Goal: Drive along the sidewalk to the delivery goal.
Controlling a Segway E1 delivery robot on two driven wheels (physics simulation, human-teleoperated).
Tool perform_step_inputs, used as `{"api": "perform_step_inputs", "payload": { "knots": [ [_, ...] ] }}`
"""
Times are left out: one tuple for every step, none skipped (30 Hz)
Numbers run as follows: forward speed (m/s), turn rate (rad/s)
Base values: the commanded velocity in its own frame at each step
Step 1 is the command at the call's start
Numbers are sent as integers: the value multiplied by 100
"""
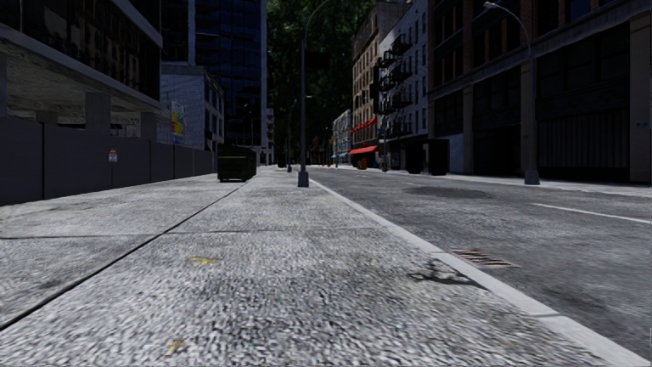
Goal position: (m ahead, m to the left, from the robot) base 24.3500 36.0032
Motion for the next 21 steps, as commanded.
{"api": "perform_step_inputs", "payload": {
  "knots": [
    [200, 86],
    [200, 86],
    [200, 86],
    [200, 86],
    [200, 86],
    [200, 83],
    [200, 83],
    [200, 0],
    [200, 0],
    [200, 0],
    [200, 0],
    [200, 0],
    [200, 0],
    [200, 0],
    [200, 0],
    [200, 0],
    [200, 0],
    [200, 0],
    [200, 0],
    [200, 0],
    [200, 0]
  ]
}}
